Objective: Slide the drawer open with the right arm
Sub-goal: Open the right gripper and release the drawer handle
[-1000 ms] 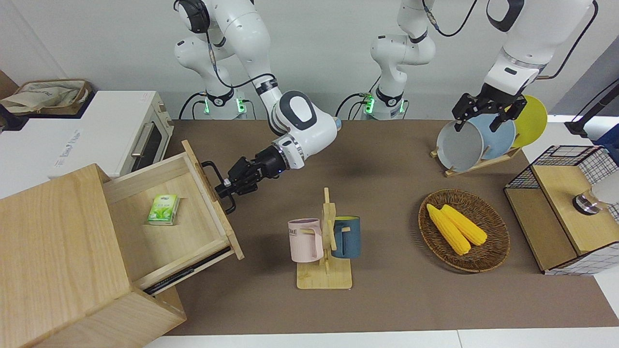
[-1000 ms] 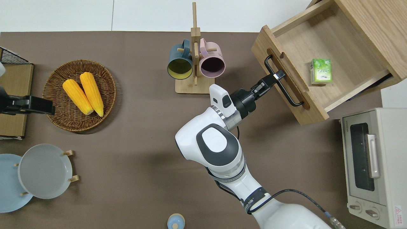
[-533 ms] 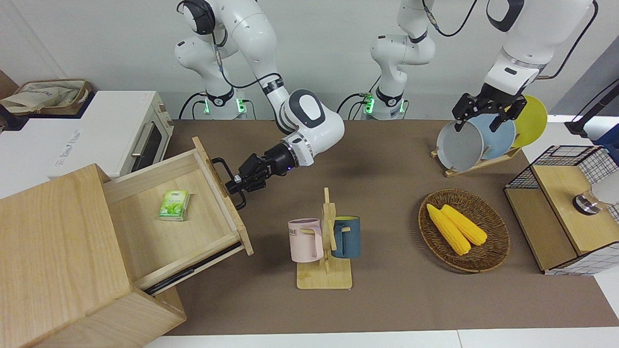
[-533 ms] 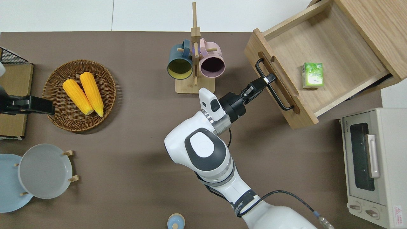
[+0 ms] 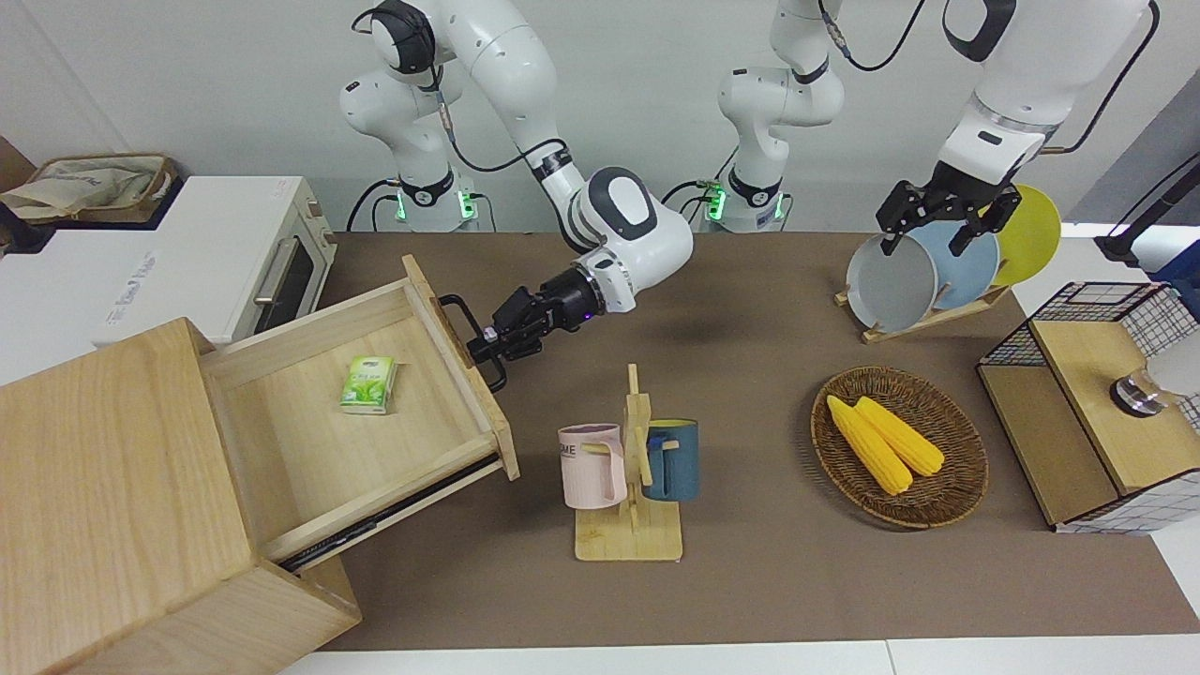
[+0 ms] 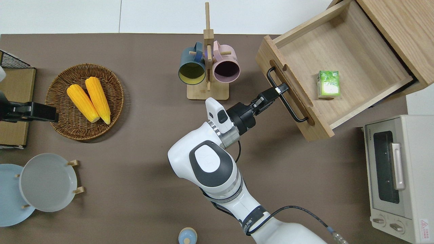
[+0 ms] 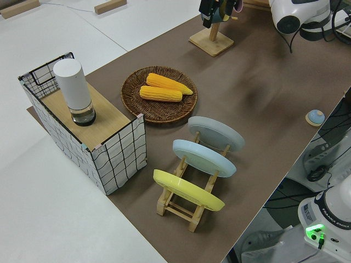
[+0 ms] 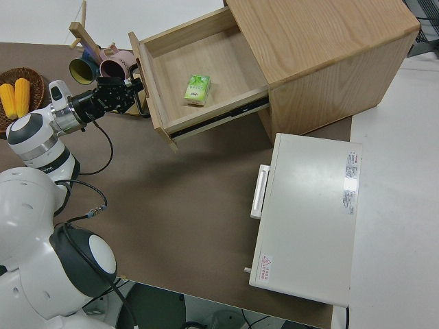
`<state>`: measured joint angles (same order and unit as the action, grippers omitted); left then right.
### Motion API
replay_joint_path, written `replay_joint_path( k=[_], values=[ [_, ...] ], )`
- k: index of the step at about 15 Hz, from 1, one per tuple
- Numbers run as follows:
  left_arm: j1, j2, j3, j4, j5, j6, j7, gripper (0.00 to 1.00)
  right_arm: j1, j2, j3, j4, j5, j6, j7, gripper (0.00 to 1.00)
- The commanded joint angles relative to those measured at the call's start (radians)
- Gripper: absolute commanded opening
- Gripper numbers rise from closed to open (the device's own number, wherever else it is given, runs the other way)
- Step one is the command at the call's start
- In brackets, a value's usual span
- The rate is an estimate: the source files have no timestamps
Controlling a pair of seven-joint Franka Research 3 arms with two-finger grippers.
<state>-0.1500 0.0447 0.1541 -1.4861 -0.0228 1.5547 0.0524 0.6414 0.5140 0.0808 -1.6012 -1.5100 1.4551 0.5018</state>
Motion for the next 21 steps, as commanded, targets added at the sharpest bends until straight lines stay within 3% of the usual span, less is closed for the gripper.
replay_joint_path(
  k=[1,4,6,9,11,16,21],
  values=[
    [-0.017,0.012,0.016,0.02,0.014,0.001,0.006,1.0,0.035,0.031,0.004,0.064,0.01,0.005,-0.029,0.0],
    [-0.017,0.012,0.016,0.02,0.014,0.001,0.006,1.0,0.034,0.031,0.004,0.064,0.01,0.004,-0.028,0.0],
    [-0.017,0.012,0.016,0.02,0.015,0.001,0.006,1.0,0.024,0.031,0.001,0.064,0.008,0.018,-0.016,0.27],
    [-0.017,0.012,0.016,0.02,0.014,0.001,0.006,1.0,0.02,0.031,-0.003,0.064,0.011,0.034,0.012,0.583],
    [-0.017,0.012,0.016,0.02,0.014,0.001,0.006,1.0,0.02,0.031,-0.004,0.063,0.011,0.057,0.029,0.967],
    [-0.017,0.012,0.016,0.02,0.014,0.001,0.006,1.0,0.021,0.031,-0.006,0.063,0.013,0.067,0.063,0.983],
    [-0.017,0.012,0.016,0.02,0.014,0.001,0.006,1.0,0.032,0.017,-0.006,0.073,0.101,0.065,0.067,0.983]
  ],
)
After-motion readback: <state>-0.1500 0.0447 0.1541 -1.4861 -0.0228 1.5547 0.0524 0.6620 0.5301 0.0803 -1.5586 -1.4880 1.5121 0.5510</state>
